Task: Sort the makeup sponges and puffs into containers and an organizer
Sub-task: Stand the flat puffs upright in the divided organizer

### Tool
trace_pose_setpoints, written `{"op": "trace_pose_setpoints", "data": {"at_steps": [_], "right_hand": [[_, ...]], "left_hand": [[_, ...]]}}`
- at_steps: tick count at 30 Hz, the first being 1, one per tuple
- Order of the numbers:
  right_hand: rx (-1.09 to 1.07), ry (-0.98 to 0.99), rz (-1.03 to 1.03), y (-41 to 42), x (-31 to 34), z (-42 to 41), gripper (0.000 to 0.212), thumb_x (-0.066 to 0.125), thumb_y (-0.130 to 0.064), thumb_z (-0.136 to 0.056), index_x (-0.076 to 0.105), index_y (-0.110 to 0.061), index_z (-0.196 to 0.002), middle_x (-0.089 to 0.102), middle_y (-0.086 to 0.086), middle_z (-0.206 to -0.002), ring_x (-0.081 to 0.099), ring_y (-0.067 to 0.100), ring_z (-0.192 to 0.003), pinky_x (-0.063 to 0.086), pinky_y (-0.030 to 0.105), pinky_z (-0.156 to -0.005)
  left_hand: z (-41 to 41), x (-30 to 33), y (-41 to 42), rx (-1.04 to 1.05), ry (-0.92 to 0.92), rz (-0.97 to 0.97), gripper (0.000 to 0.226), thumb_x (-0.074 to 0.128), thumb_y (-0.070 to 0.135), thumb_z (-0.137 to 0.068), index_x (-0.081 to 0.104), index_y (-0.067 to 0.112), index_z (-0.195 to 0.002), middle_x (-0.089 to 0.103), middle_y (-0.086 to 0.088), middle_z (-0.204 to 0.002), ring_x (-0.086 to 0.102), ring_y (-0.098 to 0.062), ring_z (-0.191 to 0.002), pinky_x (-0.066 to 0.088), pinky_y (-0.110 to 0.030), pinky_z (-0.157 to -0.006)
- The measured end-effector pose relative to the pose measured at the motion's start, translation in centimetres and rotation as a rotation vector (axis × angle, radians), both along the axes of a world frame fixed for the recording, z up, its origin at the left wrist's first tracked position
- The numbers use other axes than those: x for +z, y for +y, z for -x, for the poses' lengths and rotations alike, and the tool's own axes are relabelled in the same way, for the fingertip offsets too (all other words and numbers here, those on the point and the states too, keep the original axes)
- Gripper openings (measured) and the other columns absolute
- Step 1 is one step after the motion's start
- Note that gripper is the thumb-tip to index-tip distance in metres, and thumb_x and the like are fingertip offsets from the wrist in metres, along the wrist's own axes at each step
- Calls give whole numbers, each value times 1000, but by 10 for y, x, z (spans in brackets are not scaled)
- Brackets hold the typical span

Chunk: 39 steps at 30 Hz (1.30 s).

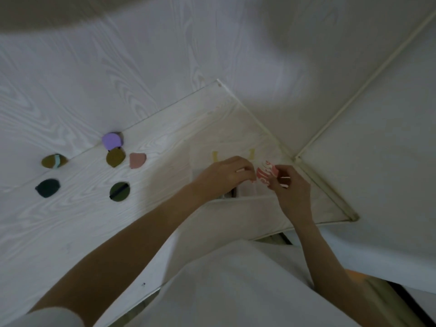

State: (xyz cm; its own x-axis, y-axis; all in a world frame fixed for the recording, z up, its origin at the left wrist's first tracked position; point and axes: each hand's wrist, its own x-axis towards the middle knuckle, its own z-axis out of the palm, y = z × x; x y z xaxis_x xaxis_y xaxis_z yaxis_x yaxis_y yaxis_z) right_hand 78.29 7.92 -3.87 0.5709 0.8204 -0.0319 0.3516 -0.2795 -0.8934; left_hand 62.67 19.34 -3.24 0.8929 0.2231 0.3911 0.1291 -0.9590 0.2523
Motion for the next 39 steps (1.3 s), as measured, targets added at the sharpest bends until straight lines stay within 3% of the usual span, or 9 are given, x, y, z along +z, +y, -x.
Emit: {"op": "trace_pose_setpoints", "data": {"at_steps": [4, 9, 17, 21, 25, 28, 32, 36, 39], "right_hand": [[4, -14, -7, -1, -3, 2, 15, 65, -8, -85, 64, -11, -100, 63, -4, -86, 64, 17, -77, 57, 35, -72], [44, -50, 5, -2, 0, 7, 18, 68, -12, -83, 63, -13, -100, 63, -8, -84, 59, 4, -70, 46, 9, -63], [44, -316, 67, -2, -3, 28, 21, 62, -41, -87, 61, -21, -92, 66, -9, -76, 55, 7, -59, 40, 24, -55], [34, -551, 124, 7, -9, 38, 22, 55, -40, -92, 58, -19, -87, 64, -6, -73, 54, 12, -62, 35, 24, -50], [88, -813, 182, 15, -23, 44, 19, 74, -24, -78, 59, -15, -71, 59, 1, -61, 55, 18, -60, 31, 23, -42], [95, -812, 196, 18, -28, 42, 18, 80, -21, -70, 64, -13, -69, 57, 5, -74, 52, 21, -66, 35, 25, -46], [69, -548, 158, 15, -32, 39, 14, 75, -30, -75, 72, -17, -77, 56, 8, -96, 47, 23, -84, 37, 25, -69], [131, -542, 143, 13, -32, 39, 12, 72, -27, -76, 74, -17, -82, 56, 11, -105, 46, 28, -90, 43, 34, -77], [181, -569, 120, 8, -32, 41, 30, 65, -44, -76, 74, -17, -87, 56, 11, -113, 47, 31, -95, 38, 37, -80]], "left_hand": [[5, -8, 1, -42, 147, 3, 18, 59, 4, -75, 73, 12, -82, 71, -6, -90, 67, -21, -82, 48, -24, -70], [8, -18, 1, -8, 371, -8, 26, 48, 19, -79, 73, 21, -84, 71, 3, -95, 66, -18, -95, 47, -38, -93], [15, -26, 5, -38, 347, -45, 30, 40, 29, -87, 68, 20, -94, 68, 1, -100, 63, -18, -98, 32, -35, -93], [14, -30, 9, -72, 319, -80, 27, 42, 27, -86, 67, 17, -88, 67, -2, -98, 64, -19, -89, 37, -33, -93], [15, -35, 13, -81, 263, -130, 26, 46, 27, -87, 69, 16, -87, 68, -2, -98, 62, -22, -98, 31, -34, -96], [19, -38, 12, -68, 206, -84, 25, 47, 26, -87, 70, 18, -95, 68, 1, -105, 53, -19, -108, 31, -36, -99], [38, -30, 4, 200, 30, 129, 25, 50, 20, -86, 69, 15, -101, 68, -2, -104, 55, -19, -105, 38, -32, -93], [82, -23, -17, 706, -161, 426, 18, 53, 14, -88, 66, 13, -101, 66, -1, -98, 55, -10, -90, 40, -19, -79], [124, -45, -30, 982, 34, 531, 26, 60, 5, -81, 63, 14, -105, 63, -3, -104, 54, -18, -95, 39, -23, -82]]}}
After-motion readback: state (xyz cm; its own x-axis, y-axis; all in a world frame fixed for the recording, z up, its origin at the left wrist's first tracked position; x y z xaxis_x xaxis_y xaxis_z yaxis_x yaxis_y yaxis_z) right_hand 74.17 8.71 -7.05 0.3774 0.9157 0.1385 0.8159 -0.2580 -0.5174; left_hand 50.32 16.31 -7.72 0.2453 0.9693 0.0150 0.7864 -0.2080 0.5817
